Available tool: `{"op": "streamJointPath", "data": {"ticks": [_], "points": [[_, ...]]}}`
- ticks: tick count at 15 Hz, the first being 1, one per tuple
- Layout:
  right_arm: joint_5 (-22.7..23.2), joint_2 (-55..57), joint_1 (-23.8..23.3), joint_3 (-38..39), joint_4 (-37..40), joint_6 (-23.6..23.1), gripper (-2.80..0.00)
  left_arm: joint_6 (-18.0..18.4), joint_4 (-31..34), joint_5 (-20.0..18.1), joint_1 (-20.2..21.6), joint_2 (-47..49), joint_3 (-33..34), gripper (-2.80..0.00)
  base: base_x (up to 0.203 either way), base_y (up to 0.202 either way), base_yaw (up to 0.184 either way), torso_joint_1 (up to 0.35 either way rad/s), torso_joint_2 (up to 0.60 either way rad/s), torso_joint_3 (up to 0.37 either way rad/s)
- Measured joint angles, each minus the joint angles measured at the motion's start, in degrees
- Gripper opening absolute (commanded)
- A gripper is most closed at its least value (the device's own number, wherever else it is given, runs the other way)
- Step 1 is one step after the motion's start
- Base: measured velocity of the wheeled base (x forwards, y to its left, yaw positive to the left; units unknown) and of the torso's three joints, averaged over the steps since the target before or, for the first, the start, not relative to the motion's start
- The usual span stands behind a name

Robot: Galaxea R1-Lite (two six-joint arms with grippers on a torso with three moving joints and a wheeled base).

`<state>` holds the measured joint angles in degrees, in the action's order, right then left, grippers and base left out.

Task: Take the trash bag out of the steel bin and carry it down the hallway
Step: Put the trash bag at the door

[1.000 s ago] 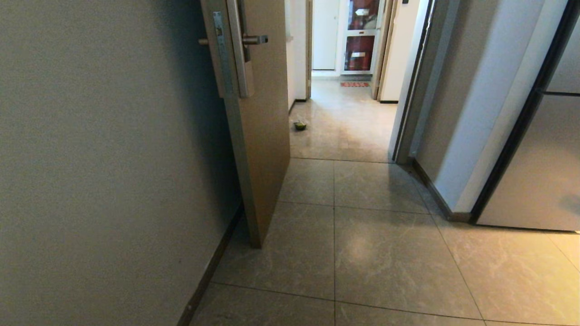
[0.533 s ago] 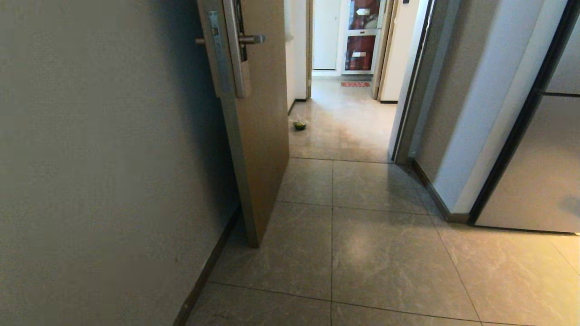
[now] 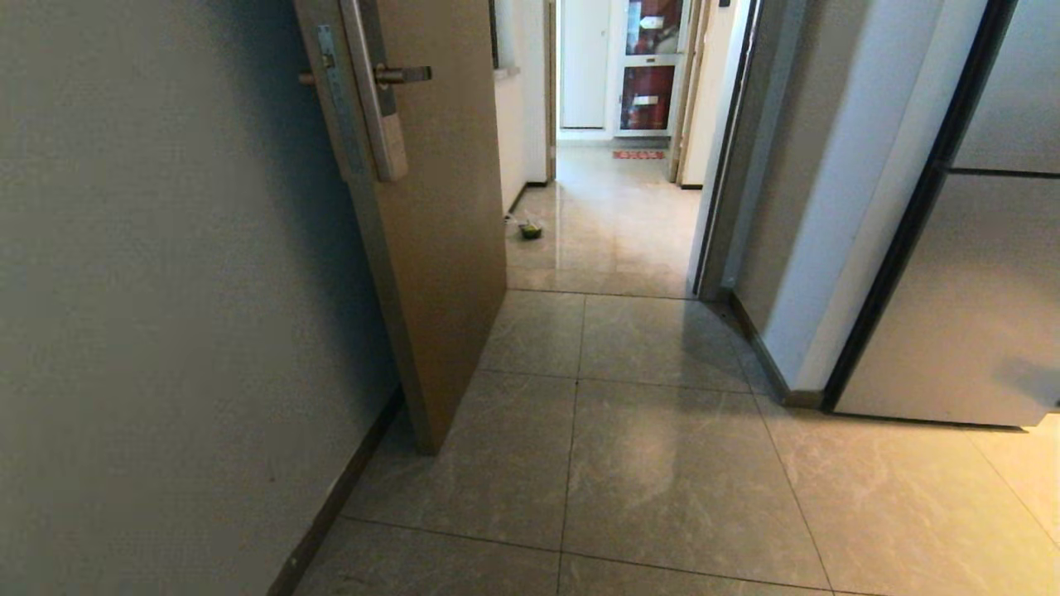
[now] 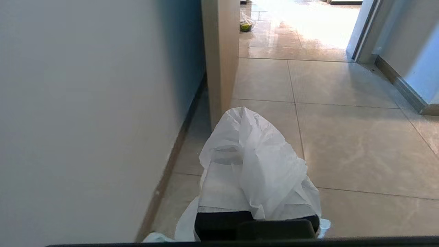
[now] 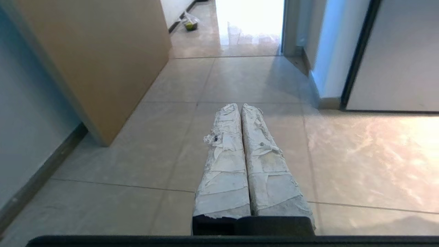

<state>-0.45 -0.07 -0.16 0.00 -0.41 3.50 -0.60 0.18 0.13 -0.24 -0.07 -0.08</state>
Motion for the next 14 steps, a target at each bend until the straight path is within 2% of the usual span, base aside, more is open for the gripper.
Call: {"op": "streamJointPath", "data": {"ticks": [7,14], "points": [[-0.01,0.00,0.02,0.00,0.01,-0.01,-2.80,-0.23,-0.02,0.02,0.00,0.00,0.03,-2.80,0.000,-0.174,-0.002,0.001,0.00,0.003],[0.01,0.00,0.02,0.00,0.00,0.00,-2.80,-0.30,-0.08,0.02,-0.02,0.00,0.08,-2.80,0.000,0.000,0.000,0.000,0.00,0.000]]}}
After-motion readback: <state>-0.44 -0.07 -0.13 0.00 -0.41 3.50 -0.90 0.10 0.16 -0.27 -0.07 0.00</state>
